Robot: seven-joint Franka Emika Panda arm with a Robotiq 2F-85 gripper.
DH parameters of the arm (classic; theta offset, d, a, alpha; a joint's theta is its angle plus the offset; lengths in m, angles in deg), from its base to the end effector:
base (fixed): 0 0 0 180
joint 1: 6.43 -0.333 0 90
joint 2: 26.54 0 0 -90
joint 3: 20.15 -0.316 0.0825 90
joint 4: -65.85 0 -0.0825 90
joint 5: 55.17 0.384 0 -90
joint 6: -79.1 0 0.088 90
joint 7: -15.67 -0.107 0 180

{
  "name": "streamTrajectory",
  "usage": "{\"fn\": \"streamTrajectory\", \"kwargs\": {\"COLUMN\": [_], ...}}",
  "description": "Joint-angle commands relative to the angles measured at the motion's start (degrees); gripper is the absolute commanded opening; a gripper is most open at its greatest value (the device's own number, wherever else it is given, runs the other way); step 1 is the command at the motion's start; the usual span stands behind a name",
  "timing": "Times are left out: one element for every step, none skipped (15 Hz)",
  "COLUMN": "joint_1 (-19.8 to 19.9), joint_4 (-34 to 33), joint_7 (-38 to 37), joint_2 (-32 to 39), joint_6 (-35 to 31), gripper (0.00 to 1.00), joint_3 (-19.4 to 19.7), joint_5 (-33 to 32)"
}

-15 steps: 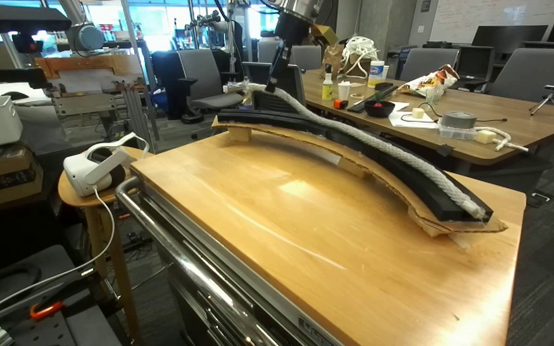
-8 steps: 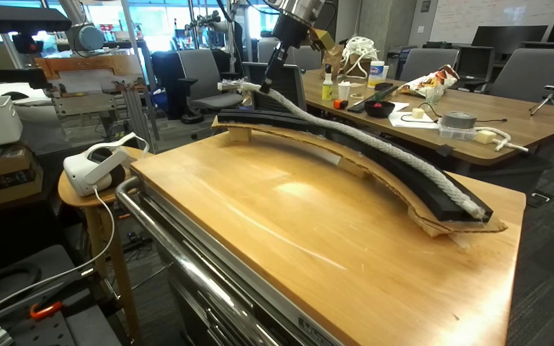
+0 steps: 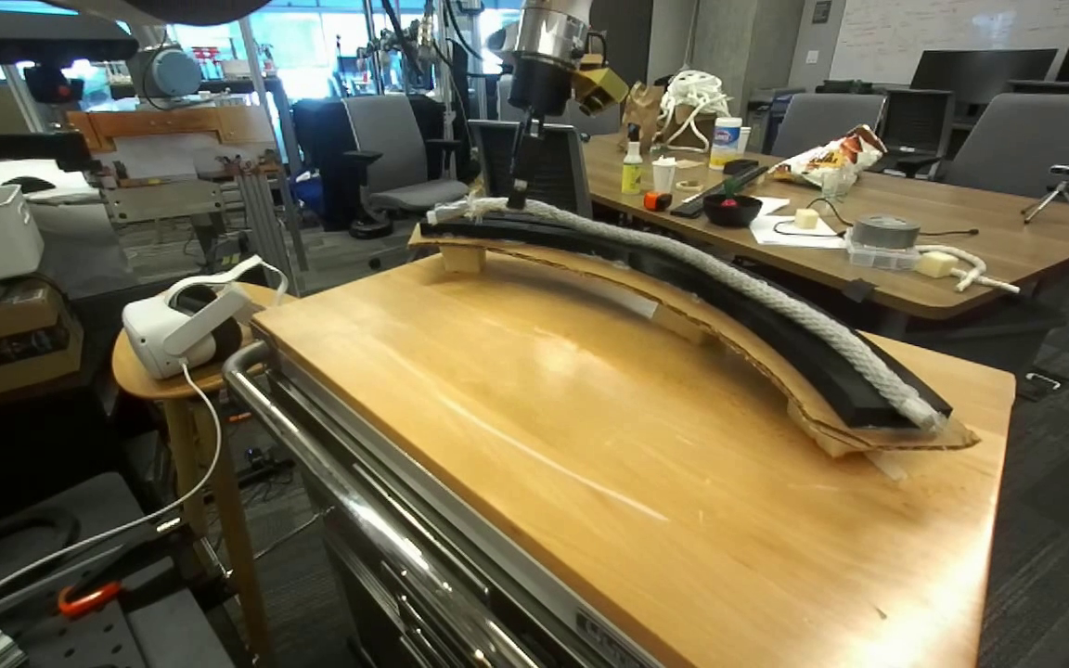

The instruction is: Put the white rope on the black board

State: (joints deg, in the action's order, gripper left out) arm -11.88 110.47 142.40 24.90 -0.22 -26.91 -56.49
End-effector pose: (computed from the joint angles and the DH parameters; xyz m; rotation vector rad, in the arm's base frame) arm 0.7330 0.1176 0.3812 -1.0443 -2.6591 0.1328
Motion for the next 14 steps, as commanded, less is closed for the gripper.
{"fn": "streamTrajectory", "kwargs": {"joint_1": [-1.07, -0.93, -0.75, -0.56, -0.38, -0.01, 0.37, 1.14, 2.18, 3.28, 4.14, 4.86, 5.24, 5.5], "joint_4": [-3.49, -3.94, -4.42, -4.95, -5.3, -5.8, -6.18, -6.74, -7.35, -7.87, -8.32, -8.81, -9.37, -9.86], "joint_7": [0.58, 0.41, 0.22, -0.11, -0.22, -0.42, -0.65, -0.81, -1.08, -1.34, -2.09, -2.87, -4.07, -5.45], "joint_2": [1.88, 2.09, 2.27, 2.46, 2.6, 2.76, 2.85, 3.07, 3.41, 3.84, 4.3, 4.83, 5.49, 6.26], "joint_6": [0.63, 0.82, 0.89, 1.1, 1.23, 1.67, 1.88, 2.46, 3.2, 4.05, 4.2, 4.33, 3.96, 3.63], "gripper": [0.09, 0.09, 0.09, 0.09, 0.09, 0.09, 0.09, 0.09, 0.09, 0.09, 0.09, 0.09, 0.09, 0.09], "joint_3": [0.3, 0.02, -0.21, -0.39, -0.53, -0.75, -0.94, -1.37, -1.85, -2.33, -2.36, -2.36, -1.99, -1.59], "joint_5": [-1.45, -0.93, -0.41, 0.07, 0.46, 1.14, 1.89, 3.4, 5.27, 7.42, 9.12, 10.59, 11.41, 11.93]}}
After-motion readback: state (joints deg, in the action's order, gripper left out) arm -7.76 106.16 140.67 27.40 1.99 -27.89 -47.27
